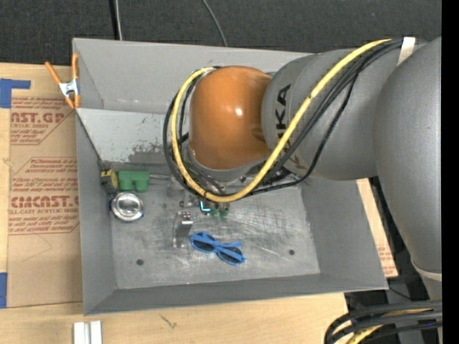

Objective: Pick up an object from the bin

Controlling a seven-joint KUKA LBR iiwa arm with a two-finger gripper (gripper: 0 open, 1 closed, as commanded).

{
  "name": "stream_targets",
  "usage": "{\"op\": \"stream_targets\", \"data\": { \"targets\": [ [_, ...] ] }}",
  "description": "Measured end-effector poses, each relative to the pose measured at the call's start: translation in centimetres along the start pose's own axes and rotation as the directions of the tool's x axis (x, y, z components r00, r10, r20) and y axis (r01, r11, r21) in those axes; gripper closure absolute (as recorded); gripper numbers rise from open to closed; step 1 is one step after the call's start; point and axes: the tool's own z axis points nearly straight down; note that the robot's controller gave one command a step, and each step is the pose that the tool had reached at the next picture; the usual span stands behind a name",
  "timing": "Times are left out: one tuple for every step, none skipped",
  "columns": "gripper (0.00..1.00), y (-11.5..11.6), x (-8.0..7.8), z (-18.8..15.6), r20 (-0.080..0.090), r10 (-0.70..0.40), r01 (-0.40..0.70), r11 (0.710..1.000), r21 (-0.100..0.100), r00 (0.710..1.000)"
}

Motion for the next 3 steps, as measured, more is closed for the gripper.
{"op": "stream_targets", "data": {
  "targets": [
    [0.0,-8.6,1.0,11.8,0.019,-0.215,0.215,0.977,-0.001,0.976],
    [1.0,-8.5,1.0,11.5,0.014,-0.217,0.217,0.976,-0.001,0.976],
    [1.0,-4.4,-0.8,-3.7,0.018,-0.254,0.254,0.967,0.002,0.967]
  ]
}}
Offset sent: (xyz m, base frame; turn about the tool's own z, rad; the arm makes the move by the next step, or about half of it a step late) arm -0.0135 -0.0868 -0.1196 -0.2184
